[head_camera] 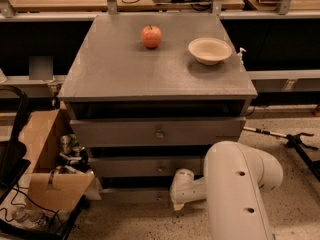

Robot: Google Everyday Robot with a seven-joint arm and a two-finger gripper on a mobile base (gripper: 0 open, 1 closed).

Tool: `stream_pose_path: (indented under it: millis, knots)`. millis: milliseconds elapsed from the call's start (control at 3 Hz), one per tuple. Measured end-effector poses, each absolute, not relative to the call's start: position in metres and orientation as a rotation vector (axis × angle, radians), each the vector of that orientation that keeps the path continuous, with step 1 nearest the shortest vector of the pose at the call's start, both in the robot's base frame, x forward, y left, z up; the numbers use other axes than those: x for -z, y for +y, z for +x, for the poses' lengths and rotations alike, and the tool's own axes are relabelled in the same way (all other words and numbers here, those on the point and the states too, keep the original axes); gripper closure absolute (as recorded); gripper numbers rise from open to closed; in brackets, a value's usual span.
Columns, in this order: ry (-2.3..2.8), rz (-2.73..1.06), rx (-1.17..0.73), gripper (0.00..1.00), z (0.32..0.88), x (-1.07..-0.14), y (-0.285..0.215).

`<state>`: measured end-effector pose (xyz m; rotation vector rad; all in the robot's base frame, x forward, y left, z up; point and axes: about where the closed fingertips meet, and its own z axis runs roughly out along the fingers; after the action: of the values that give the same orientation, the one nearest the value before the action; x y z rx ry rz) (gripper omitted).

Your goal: Open bottom drawer

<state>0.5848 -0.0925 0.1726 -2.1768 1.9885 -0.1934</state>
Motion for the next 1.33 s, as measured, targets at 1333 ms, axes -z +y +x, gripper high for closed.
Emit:
stream_pose_path:
  millis: [1333]
  knots:
    - [2.145, -2.184, 0.185, 1.00, 0.544, -0.187, -0.100]
